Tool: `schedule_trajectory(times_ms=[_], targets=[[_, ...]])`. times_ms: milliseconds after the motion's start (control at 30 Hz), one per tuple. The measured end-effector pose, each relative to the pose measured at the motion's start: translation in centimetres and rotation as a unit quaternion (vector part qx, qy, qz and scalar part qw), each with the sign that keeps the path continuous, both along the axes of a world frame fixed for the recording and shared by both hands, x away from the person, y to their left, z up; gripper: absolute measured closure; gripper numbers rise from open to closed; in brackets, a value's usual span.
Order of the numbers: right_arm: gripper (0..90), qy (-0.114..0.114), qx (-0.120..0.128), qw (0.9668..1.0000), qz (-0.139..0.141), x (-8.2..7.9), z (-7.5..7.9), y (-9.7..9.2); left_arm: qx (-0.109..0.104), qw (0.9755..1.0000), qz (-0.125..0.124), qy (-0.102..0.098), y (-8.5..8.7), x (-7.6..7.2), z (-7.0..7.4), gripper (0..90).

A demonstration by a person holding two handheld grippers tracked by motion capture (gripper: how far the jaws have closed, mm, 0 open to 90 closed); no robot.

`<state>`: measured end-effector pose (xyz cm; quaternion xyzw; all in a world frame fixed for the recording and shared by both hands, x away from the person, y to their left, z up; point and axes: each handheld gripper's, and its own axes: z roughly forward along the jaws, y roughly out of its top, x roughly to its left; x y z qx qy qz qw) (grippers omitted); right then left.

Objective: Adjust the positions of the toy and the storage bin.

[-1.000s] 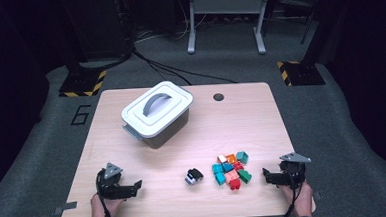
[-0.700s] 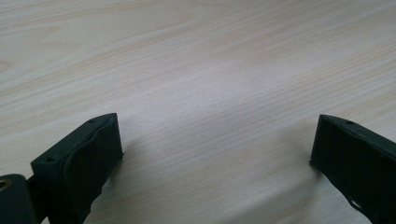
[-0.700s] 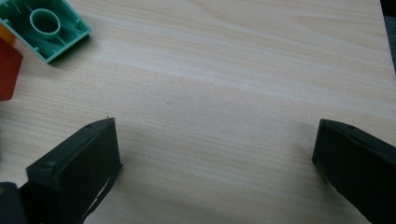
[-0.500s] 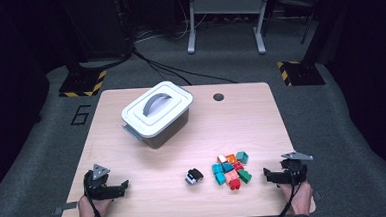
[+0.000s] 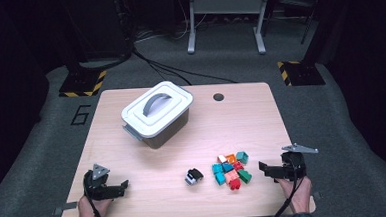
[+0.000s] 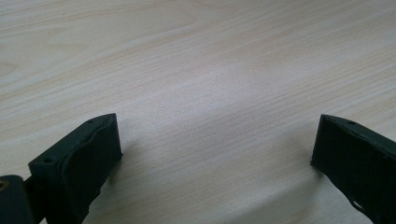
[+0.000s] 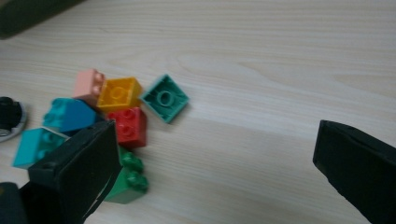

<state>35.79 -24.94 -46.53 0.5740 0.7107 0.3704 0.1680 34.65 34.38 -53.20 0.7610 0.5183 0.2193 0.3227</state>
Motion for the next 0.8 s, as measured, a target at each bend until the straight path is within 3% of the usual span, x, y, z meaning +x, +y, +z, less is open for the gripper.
schedule_trajectory(times_ms=[200,367,500,800], targets=[[0.0,-0.009,0.003,0.9992,0.038,-0.2,2.2,2.8,-0.001,1.0000,0.003,0.002,0.0,0.0,0.0,1.8],[1.0,-0.014,0.003,0.9967,0.080,-0.4,3.3,6.0,-0.001,1.0000,0.005,-0.002,0.0,0.0,0.0,2.5],[3.0,-0.025,0.016,0.9927,0.117,-0.6,3.7,8.6,-0.001,1.0000,0.004,-0.002,0.0,-0.1,0.0,2.6],[5.3,0.002,0.003,0.9815,0.191,-0.6,3.0,15.0,-0.001,1.0000,0.000,-0.002,0.0,-0.1,0.1,4.2]])
